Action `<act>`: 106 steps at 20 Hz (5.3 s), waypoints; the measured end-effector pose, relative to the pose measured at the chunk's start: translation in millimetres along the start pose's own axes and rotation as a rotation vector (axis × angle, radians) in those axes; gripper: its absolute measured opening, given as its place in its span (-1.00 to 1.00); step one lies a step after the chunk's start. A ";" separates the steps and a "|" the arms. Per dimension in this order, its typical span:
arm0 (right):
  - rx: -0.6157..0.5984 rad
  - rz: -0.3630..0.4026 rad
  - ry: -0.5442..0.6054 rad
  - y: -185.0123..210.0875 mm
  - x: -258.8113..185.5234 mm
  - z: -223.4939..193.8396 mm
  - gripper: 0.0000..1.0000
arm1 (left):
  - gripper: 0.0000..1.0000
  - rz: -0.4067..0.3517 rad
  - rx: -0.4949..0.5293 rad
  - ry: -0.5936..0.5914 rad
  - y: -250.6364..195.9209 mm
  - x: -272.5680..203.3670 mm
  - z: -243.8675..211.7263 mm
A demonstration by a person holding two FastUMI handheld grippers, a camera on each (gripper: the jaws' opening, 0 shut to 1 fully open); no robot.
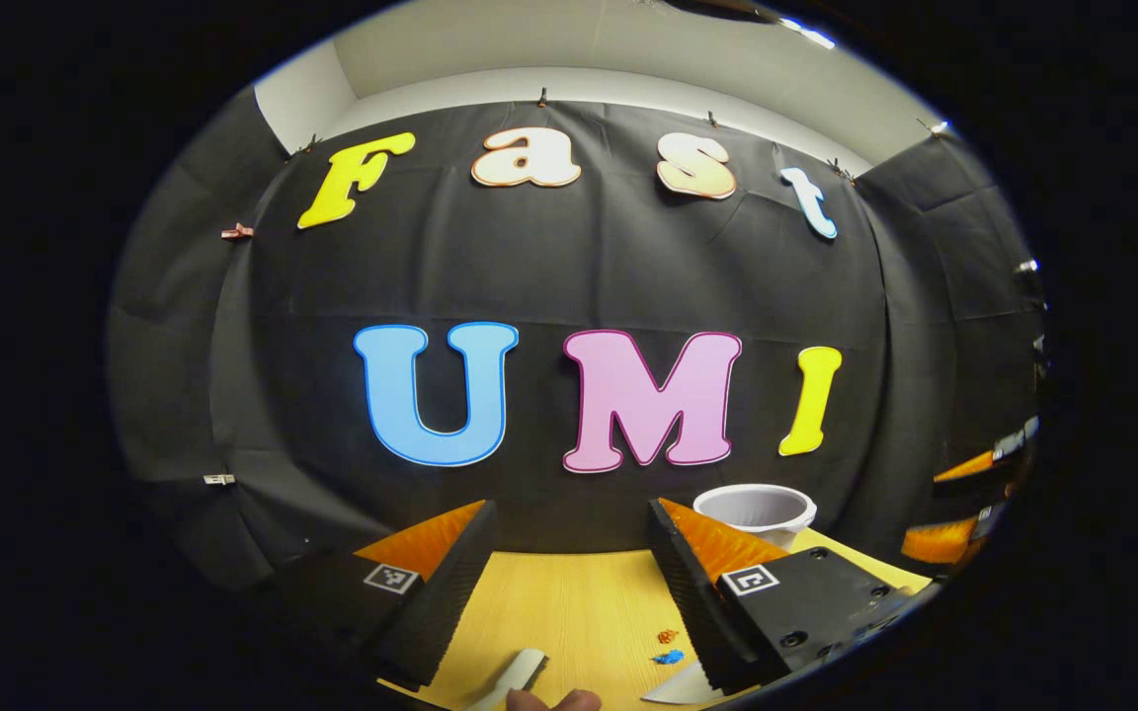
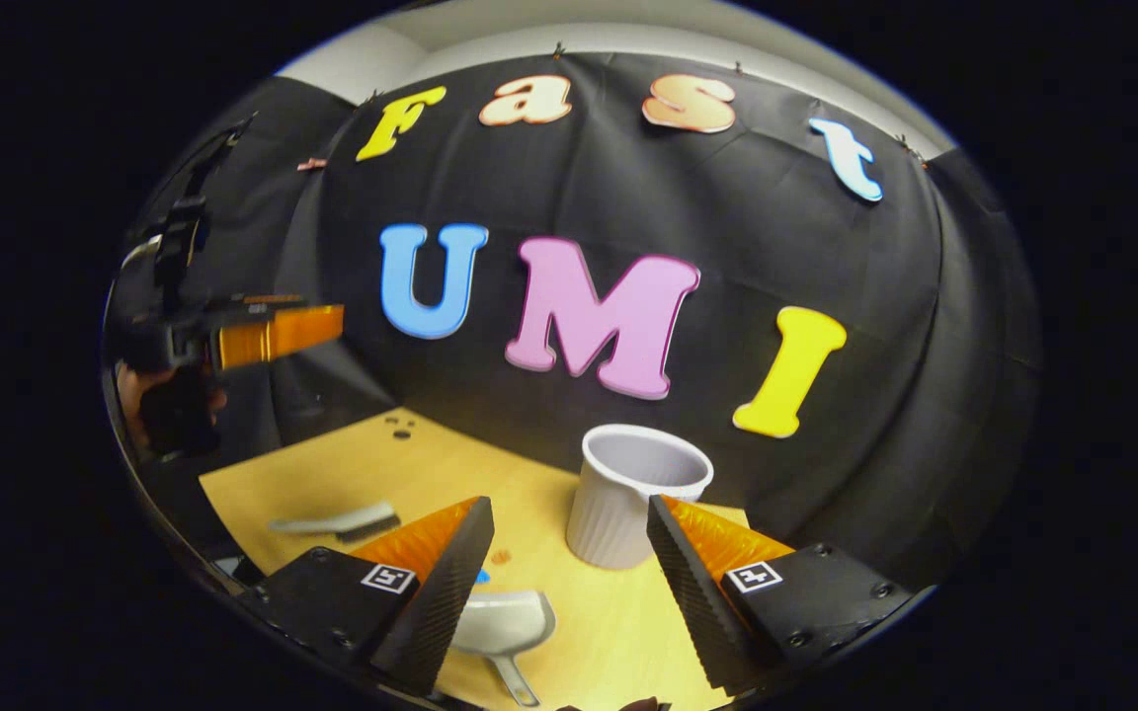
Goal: Pick up the small broom and dustpan from the desktop, sweep the trash into the dustpan with the broom, and then empty the trash into the garbage bin.
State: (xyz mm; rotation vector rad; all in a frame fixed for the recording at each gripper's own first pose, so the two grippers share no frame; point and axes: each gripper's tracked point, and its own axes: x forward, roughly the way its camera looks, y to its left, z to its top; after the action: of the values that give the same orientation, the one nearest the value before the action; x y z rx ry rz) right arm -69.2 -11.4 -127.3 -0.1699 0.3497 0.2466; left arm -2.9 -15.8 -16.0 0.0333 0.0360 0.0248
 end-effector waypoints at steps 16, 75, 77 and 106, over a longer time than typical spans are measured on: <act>-0.036 0.271 0.744 74.8 28.9 -281.4 0.94 | 0.91 0.089 0.057 0.049 32.5 -23.6 -19.5; 0.060 0.194 0.900 58.8 17.9 -300.1 -0.30 | 0.75 -0.170 0.104 1.288 98.8 -22.2 -442.4; 0.059 0.196 0.909 59.6 17.7 -300.4 -0.30 | 0.67 -0.175 0.112 1.318 99.2 -24.5 -450.4; -0.093 0.368 1.168 53.9 65.3 -313.8 -0.30 | -0.50 -0.289 0.358 1.266 -27.6 96.2 -439.3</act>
State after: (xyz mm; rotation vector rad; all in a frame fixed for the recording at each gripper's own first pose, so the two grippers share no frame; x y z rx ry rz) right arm -123.7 -11.0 -447.7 -0.3339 1.5384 0.5155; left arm 77.9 -26.5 -459.1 0.3664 1.3109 -0.2547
